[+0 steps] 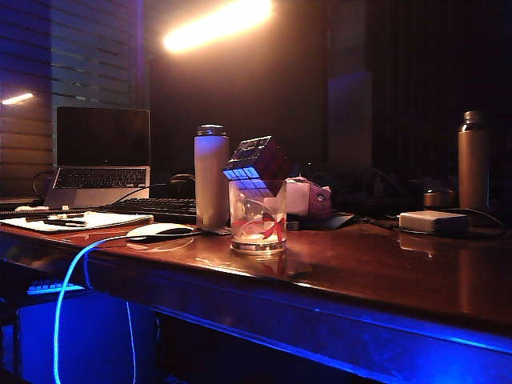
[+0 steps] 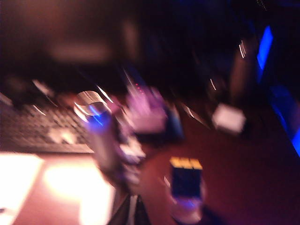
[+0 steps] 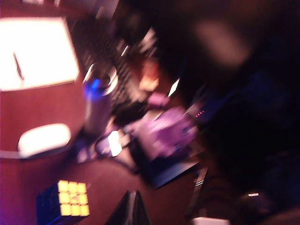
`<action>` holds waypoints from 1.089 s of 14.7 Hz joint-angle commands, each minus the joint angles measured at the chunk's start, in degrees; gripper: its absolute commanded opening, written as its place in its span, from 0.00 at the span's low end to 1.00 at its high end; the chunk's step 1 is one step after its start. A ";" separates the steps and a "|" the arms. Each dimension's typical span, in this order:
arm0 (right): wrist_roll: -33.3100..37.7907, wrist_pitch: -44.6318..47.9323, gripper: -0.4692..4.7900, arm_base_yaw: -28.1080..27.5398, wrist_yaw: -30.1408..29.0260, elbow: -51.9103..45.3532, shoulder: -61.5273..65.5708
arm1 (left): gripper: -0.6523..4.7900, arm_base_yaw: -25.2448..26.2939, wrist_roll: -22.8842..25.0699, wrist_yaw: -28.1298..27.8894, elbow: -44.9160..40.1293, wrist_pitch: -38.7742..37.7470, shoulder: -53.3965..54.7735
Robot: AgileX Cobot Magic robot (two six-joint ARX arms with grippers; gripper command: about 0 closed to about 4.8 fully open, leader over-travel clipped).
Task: Stack the Rubik's Cube on top of the glass cup.
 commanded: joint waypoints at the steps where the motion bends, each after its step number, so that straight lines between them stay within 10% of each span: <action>1: 0.26 0.63 0.08 -0.02 0.81 0.20 -4.31 | 0.11 0.04 -0.20 -4.48 0.35 -0.22 -6.14; 9: 3.52 0.92 0.08 -0.02 -0.02 0.04 -8.17 | 0.11 0.07 -1.44 -11.23 -4.15 -12.37 -14.99; 16: 4.50 11.67 0.08 0.00 -3.43 -11.96 -7.98 | 0.11 0.07 -7.69 -11.50 -27.95 -2.75 -28.72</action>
